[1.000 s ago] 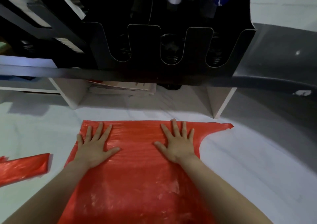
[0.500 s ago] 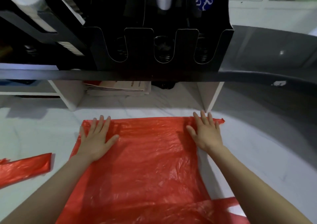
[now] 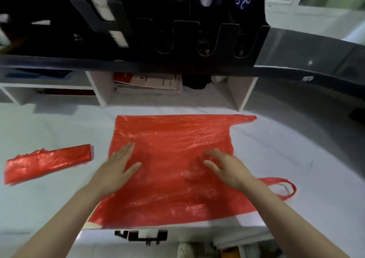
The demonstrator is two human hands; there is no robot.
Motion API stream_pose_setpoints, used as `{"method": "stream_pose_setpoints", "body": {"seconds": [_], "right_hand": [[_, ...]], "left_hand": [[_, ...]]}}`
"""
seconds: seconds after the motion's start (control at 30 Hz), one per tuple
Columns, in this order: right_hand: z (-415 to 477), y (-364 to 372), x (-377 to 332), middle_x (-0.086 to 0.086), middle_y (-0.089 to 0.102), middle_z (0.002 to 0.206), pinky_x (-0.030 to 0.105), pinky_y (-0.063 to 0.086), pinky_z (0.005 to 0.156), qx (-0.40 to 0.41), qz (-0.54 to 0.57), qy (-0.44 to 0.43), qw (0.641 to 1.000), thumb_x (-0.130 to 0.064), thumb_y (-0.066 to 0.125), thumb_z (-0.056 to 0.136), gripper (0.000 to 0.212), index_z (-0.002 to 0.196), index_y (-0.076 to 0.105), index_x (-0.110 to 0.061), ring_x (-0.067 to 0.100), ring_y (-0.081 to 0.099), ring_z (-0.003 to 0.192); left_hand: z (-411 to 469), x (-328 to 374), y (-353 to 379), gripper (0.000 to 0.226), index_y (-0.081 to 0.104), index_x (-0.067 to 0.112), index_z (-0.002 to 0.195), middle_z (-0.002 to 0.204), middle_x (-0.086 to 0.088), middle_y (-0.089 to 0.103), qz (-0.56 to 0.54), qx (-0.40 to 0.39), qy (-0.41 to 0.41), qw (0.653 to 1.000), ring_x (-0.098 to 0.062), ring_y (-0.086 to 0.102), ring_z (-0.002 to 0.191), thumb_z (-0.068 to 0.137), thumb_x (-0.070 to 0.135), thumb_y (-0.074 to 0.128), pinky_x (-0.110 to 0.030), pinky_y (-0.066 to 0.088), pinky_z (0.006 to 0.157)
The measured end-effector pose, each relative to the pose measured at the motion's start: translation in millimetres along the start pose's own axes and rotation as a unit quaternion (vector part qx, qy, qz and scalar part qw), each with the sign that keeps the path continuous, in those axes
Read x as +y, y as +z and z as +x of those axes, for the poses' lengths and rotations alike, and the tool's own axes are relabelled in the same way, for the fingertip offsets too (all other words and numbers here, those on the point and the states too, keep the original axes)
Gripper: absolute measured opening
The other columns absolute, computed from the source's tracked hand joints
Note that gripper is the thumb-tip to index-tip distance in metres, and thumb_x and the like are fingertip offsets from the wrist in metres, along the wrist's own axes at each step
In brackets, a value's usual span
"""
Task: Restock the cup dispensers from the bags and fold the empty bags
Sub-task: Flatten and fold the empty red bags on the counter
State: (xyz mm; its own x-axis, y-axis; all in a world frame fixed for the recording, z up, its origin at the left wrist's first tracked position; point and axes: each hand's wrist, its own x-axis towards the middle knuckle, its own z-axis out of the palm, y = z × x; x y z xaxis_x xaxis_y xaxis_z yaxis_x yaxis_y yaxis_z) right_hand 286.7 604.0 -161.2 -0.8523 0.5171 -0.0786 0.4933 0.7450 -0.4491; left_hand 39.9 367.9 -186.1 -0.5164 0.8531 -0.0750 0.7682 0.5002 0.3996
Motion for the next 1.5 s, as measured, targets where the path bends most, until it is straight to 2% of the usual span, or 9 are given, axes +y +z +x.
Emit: {"method": "stream_pose_setpoints", "body": {"seconds": [0.23, 0.4, 0.5, 0.63, 0.87, 1.1, 1.2, 1.3, 1.5], "right_hand": [[-50.5, 17.4, -28.5, -0.009, 0.060, 0.129, 0.030, 0.045, 0.091, -0.091, -0.091, -0.056, 0.990, -0.066, 0.061, 0.075, 0.069, 0.135, 0.048, -0.035, 0.015, 0.057, 0.115], [-73.4, 45.0, -33.9, -0.001, 0.063, 0.093, 0.032, 0.046, 0.070, 0.030, -0.220, -0.127, 0.967, -0.010, 0.051, 0.068, 0.035, 0.099, 0.066, -0.019, 0.026, 0.060, 0.085], [-94.5, 59.6, -26.6, 0.001, 0.054, 0.072, 0.030, 0.043, 0.052, 0.123, -0.255, -0.157, 0.946, -0.005, 0.060, 0.062, 0.016, 0.075, 0.062, -0.015, 0.024, 0.053, 0.061], [-113.7, 65.8, -5.6, 0.004, 0.055, 0.069, 0.030, 0.044, 0.050, 0.141, -0.241, -0.084, 0.957, -0.001, 0.083, 0.050, 0.032, 0.075, 0.064, -0.010, 0.025, 0.054, 0.056], [-136.8, 51.5, 39.3, 0.012, 0.066, 0.095, 0.042, 0.051, 0.066, 0.143, -0.198, 0.103, 0.964, 0.001, 0.077, 0.065, 0.035, 0.097, 0.070, -0.010, 0.036, 0.062, 0.081], [-158.7, 55.9, 56.4, 0.015, 0.051, 0.135, 0.054, 0.043, 0.097, 0.165, -0.192, 0.204, 0.946, -0.037, 0.064, 0.085, 0.048, 0.127, 0.057, -0.016, 0.038, 0.049, 0.121], [-158.6, 64.3, 50.0, 0.006, 0.005, 0.160, 0.052, 0.006, 0.115, 0.121, -0.225, 0.156, 0.954, -0.071, 0.037, 0.085, 0.083, 0.152, 0.014, -0.028, 0.033, 0.005, 0.146], [-152.7, 75.6, 47.6, -0.001, -0.033, 0.152, 0.047, -0.022, 0.109, 0.032, -0.249, 0.116, 0.961, -0.086, 0.005, 0.074, 0.091, 0.145, -0.022, -0.038, 0.027, -0.029, 0.140], [-168.0, 76.7, 58.0, -0.004, -0.025, 0.154, 0.049, -0.013, 0.112, 0.002, -0.247, 0.141, 0.959, -0.061, 0.034, 0.093, 0.082, 0.142, -0.028, -0.036, 0.022, -0.025, 0.140]], "left_hand": [[-73.6, -6.5, 0.6, 0.081, -0.006, 0.039, 0.147, 0.147, 0.024, -0.005, -0.030, -0.025, 0.013, 0.999, 0.008, -0.003, 0.133, 0.077, 0.072, 0.019, -0.015, 0.003, 0.109], [-99.3, -20.7, 21.8, 0.090, -0.026, 0.041, 0.139, 0.153, 0.017, -0.019, -0.011, -0.076, 0.037, 0.996, -0.007, 0.001, 0.145, 0.073, 0.082, 0.020, -0.030, 0.012, 0.118], [-106.1, -31.8, 40.7, 0.104, -0.034, 0.033, 0.138, 0.151, 0.002, -0.032, 0.078, -0.095, 0.049, 0.991, -0.016, -0.019, 0.144, 0.067, 0.089, 0.019, -0.029, -0.007, 0.115], [-104.0, -37.2, 49.4, 0.119, -0.035, 0.034, 0.138, 0.145, -0.006, -0.041, 0.147, -0.105, 0.075, 0.981, -0.024, -0.031, 0.138, 0.063, 0.089, 0.039, -0.035, -0.013, 0.113], [-90.2, -42.0, 51.6, 0.115, -0.034, 0.027, 0.139, 0.146, -0.007, -0.040, 0.175, -0.073, 0.081, 0.978, -0.026, -0.031, 0.136, 0.075, 0.077, 0.047, -0.035, -0.016, 0.111], [-96.8, -46.0, 49.8, 0.105, -0.010, 0.028, 0.149, 0.156, -0.002, -0.019, 0.191, -0.038, 0.122, 0.973, -0.026, -0.015, 0.144, 0.068, 0.092, 0.010, -0.038, -0.004, 0.118], [-99.2, -42.6, 48.4, 0.099, 0.007, 0.026, 0.152, 0.159, -0.006, 0.004, 0.188, -0.030, 0.128, 0.973, -0.031, 0.008, 0.145, 0.074, 0.087, 0.014, -0.041, 0.008, 0.118], [-98.7, -47.1, 52.6, 0.102, -0.003, 0.027, 0.151, 0.158, -0.006, -0.010, 0.184, -0.028, 0.127, 0.974, -0.030, -0.007, 0.145, 0.073, 0.084, 0.030, -0.044, 0.008, 0.118], [-97.8, -55.0, 59.5, 0.104, -0.019, 0.032, 0.145, 0.154, -0.002, -0.024, 0.193, -0.028, 0.131, 0.972, -0.033, -0.017, 0.142, 0.079, 0.066, 0.054, -0.040, -0.008, 0.114]]}}
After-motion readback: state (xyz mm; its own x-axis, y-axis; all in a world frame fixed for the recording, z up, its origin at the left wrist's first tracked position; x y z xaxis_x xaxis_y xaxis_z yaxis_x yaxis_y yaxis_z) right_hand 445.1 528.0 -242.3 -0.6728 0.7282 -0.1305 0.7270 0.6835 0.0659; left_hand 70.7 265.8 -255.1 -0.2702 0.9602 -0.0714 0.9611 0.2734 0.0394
